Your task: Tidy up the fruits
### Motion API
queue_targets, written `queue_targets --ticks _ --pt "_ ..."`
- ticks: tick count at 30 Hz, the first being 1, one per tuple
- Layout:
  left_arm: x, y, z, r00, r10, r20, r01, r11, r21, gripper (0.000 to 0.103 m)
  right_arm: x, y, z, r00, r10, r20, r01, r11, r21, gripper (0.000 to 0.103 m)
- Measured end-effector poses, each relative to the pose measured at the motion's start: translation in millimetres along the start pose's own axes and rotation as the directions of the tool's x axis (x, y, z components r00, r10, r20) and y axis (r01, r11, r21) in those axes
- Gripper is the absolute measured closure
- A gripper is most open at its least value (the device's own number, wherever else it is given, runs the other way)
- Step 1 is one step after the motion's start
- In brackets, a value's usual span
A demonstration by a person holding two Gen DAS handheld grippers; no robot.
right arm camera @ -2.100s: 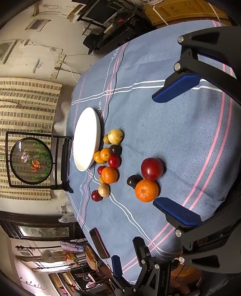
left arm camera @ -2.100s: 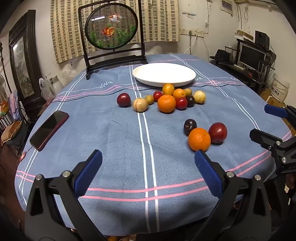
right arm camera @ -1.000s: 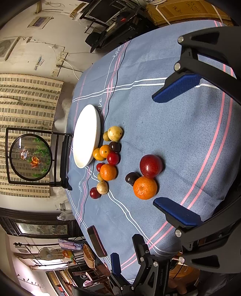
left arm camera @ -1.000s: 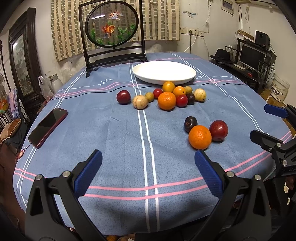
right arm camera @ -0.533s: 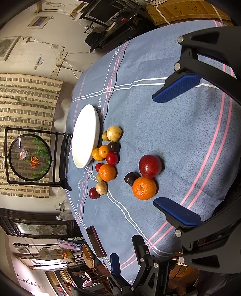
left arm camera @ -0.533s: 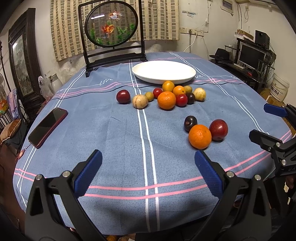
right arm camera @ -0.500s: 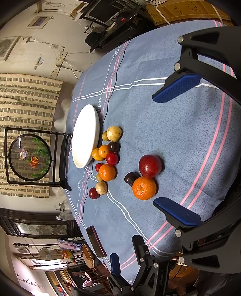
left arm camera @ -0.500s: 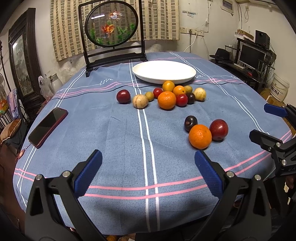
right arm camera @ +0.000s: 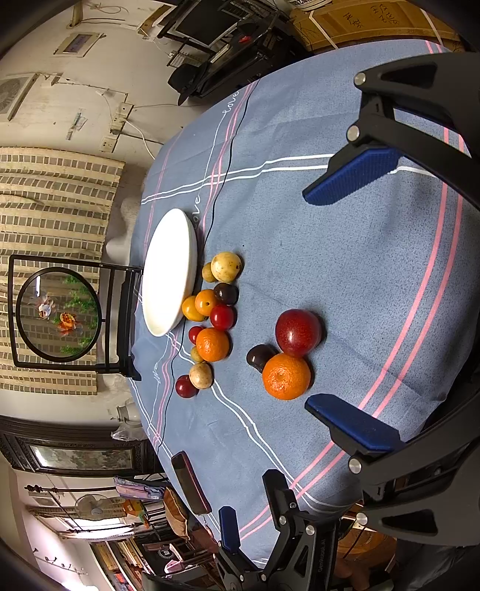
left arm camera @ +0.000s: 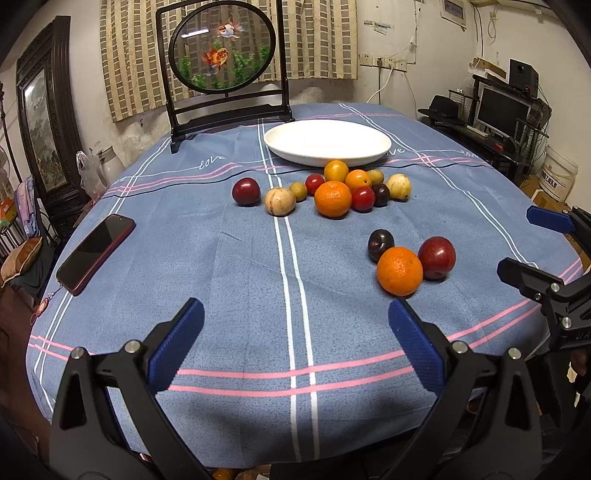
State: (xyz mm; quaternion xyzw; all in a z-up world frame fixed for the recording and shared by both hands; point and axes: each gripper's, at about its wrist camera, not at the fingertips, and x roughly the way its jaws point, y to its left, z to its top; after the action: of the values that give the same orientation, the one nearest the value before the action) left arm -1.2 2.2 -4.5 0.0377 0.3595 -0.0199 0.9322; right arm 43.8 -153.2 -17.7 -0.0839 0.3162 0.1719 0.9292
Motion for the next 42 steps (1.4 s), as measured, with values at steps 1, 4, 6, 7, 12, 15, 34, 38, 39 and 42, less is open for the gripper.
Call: queue_targets --ticks 1,4,6,7,12,15,34,38,39,42 --pt "0.1 -0.1 0.1 1.000 0.000 0.000 0.000 1.000 -0.001 0.002 0.6 0.5 -0.8 1.000 0.000 -0.001 0.000 1.000 0.000 0.001" --pt "0.0 -0.1 0.0 1.000 -0.001 0.001 0.001 1.000 0.000 0.002 1.8 0.5 -1.3 1.000 0.000 -0.002 0.000 1.000 0.000 0.001" --pt "0.0 -0.2 0.3 1.000 -0.003 0.001 0.003 1.000 0.001 0.002 1.4 0.8 -1.5 1.000 0.000 0.000 0.000 1.000 -0.001 0.001" --pt "0.2 -0.4 0.1 1.000 -0.005 0.001 0.005 1.000 0.001 0.002 2.2 0.9 -1.5 1.000 -0.002 0.000 0.002 1.000 -0.001 0.001" --pt "3.4 0.0 -0.6 1.000 -0.012 -0.011 0.012 1.000 -0.003 0.002 4.5 0.7 -2.0 1.000 0.000 0.002 0.000 1.000 0.002 0.001" --pt "6.3 0.8 -1.4 0.999 -0.027 -0.027 0.027 1.000 -0.009 0.002 6.3 0.3 -2.7 1.000 -0.004 0.005 0.004 1.000 0.003 0.001" --pt "18.8 1.5 -7.3 0.998 -0.049 0.027 0.049 0.999 0.000 0.002 30.5 -6.5 -9.1 0.989 0.140 -0.043 -0.136 0.987 0.087 0.001" --pt "27.4 3.9 -7.2 0.999 -0.052 0.009 0.052 0.999 -0.004 0.002 47.3 -10.2 -13.3 0.988 0.130 -0.088 -0.119 0.985 0.126 0.001" --pt "30.8 5.5 -6.3 0.997 -0.070 -0.011 0.070 0.997 -0.013 0.002 49.4 -11.0 -13.6 0.987 0.138 -0.088 -0.126 0.983 0.131 0.001" --pt "38.8 9.5 -3.7 0.994 -0.101 -0.034 0.100 0.995 -0.031 0.002 53.3 -13.8 -11.5 0.986 0.144 -0.085 -0.131 0.981 0.144 0.001"
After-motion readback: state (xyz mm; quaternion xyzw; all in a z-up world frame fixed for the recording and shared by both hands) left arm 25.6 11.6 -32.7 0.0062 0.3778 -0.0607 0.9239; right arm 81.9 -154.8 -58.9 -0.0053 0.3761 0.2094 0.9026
